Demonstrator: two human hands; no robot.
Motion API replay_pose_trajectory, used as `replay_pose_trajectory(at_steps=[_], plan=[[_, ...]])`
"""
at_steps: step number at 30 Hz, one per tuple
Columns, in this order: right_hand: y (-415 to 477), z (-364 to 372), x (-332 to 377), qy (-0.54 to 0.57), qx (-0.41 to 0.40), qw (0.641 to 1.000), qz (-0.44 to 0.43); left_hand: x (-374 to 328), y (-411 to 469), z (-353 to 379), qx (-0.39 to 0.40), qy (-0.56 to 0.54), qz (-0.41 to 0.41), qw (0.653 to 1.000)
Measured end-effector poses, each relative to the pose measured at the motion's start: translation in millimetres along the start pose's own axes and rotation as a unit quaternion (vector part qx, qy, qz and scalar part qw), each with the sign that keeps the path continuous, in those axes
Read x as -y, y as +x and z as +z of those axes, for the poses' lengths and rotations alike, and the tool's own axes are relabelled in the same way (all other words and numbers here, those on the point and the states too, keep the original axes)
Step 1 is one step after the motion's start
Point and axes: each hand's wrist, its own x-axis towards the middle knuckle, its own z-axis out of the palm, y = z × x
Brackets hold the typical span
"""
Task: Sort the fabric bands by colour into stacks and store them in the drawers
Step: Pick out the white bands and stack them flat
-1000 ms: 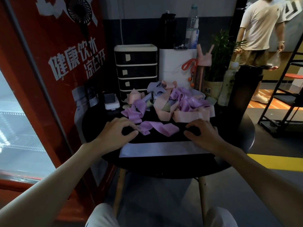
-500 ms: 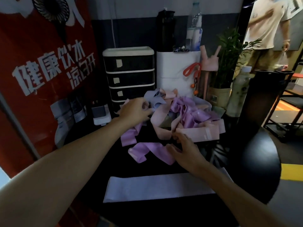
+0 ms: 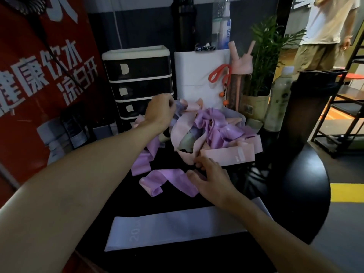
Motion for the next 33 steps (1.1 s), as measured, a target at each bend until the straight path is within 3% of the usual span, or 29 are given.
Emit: replay_pose_trajectory(at_steps=[7,13,18,25,33], plan=[[-2.4,-2.8,2.7,0.002,-0.005,1.0,0.006,-38.5,11.6,-43.0,-0.112,-0.188,-0.025,0.975],[-5.0,-5.2,7.0,0.122,-0.059,0.991,0.021,-59.2,16.8,-80.9,-0.153,-0.325,-0.102,0.928],[-9.0,-15.5,13.0,0.181,-0.149,0.972,0.015,-63.4,11.2,-116.7,-0.18,-0.372,-0.105,0.905],[-0.3,-41.5,43.8,0.194,-0.132,0.972,-0.013,-69.0,-5.0,-157.1,-0.179,-0.396,-0.079,0.897],[2.8,-84.3,133.0,0.246,-0.136,0.954,-0.109,-77.3,-36.6,-191.1,-0.128,-0.415,-0.043,0.9]])
